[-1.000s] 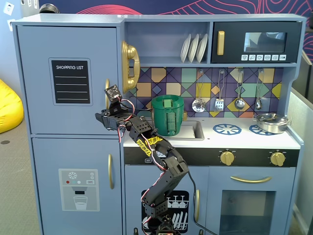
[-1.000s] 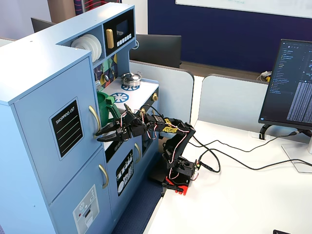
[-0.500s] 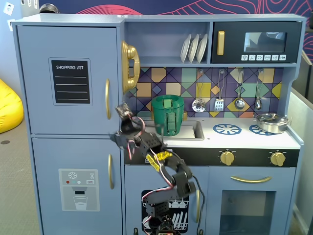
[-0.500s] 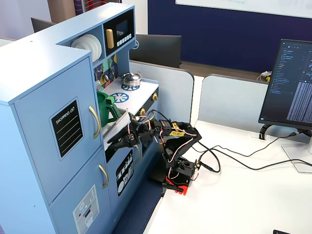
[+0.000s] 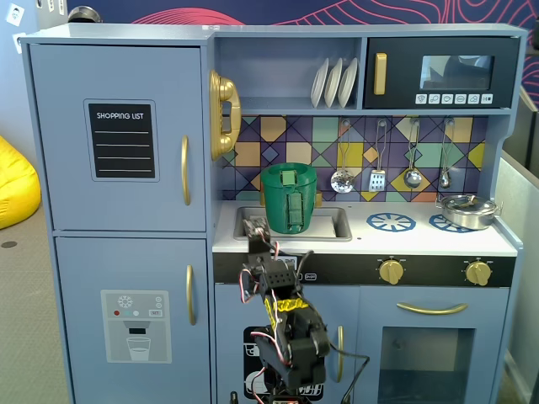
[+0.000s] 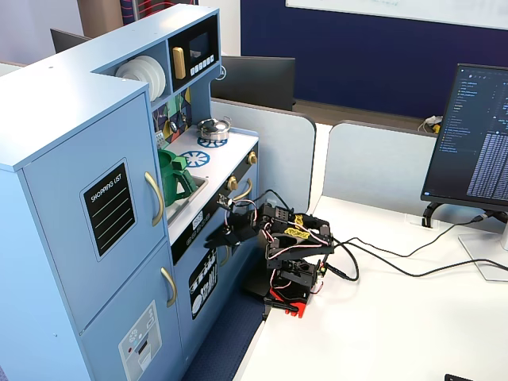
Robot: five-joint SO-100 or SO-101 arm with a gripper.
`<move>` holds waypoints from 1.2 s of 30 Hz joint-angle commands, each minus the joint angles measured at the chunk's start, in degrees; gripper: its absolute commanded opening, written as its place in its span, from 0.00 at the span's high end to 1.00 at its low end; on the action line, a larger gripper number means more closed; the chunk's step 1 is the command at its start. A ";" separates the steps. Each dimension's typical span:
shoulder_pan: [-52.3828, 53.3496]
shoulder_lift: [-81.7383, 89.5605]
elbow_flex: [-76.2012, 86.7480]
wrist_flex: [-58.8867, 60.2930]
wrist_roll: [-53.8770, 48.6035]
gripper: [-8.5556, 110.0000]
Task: Close the left cabinet door
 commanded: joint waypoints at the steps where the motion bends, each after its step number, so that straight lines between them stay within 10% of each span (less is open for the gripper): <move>1: 6.24 5.01 3.43 5.80 0.62 0.93; 23: 16.17 10.99 18.46 40.96 6.42 0.93; 36: 14.77 11.07 18.54 40.96 7.65 0.89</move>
